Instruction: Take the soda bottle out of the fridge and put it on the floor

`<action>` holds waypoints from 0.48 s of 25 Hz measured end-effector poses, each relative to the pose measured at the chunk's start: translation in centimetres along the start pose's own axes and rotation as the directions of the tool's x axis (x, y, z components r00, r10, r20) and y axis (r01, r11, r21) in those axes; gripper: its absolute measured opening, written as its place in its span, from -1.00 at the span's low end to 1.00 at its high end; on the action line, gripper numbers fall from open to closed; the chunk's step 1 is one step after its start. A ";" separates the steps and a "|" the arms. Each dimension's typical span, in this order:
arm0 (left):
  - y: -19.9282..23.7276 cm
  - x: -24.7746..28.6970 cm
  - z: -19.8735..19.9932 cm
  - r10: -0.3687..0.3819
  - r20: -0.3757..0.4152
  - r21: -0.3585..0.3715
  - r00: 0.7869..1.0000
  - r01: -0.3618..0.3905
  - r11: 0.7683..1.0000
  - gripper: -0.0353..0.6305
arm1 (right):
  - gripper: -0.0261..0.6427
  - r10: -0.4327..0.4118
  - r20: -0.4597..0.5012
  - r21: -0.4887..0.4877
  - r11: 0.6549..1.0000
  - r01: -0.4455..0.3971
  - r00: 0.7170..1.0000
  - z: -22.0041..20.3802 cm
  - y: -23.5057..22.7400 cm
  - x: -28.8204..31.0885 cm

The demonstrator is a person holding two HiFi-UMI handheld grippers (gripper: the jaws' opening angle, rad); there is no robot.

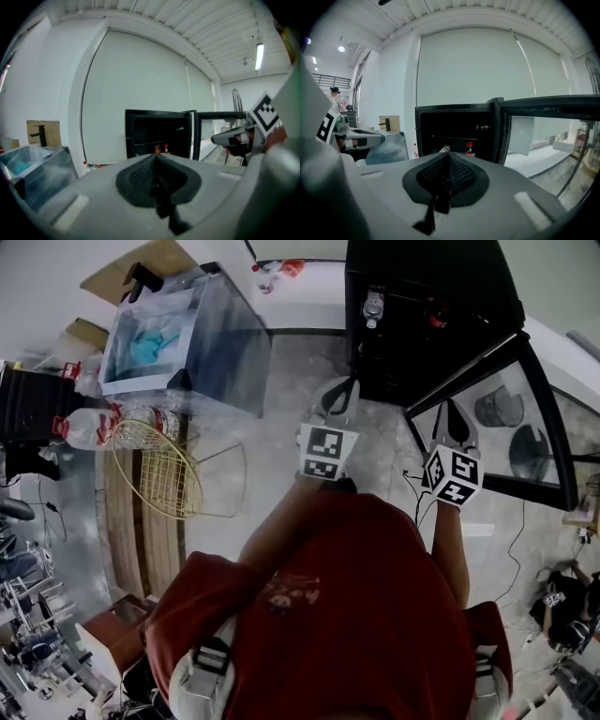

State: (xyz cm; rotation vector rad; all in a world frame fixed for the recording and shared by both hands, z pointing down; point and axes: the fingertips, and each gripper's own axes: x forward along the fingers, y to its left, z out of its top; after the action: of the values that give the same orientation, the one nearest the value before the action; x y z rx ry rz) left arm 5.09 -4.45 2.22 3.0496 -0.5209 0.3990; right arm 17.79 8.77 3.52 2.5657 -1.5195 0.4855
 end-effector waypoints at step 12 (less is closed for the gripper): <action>2.9 5.5 1.5 0.042 0.011 0.011 0.999 -0.042 0.999 -0.89 | -0.93 -0.010 0.010 0.046 0.999 0.010 1.000 1.0 -3.0 5.9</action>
State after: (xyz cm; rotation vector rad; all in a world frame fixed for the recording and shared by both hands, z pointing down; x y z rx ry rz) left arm 9.50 -9.01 2.13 3.0580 -0.5860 0.3877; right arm 23.25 5.03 4.70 2.6128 -1.5153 0.5128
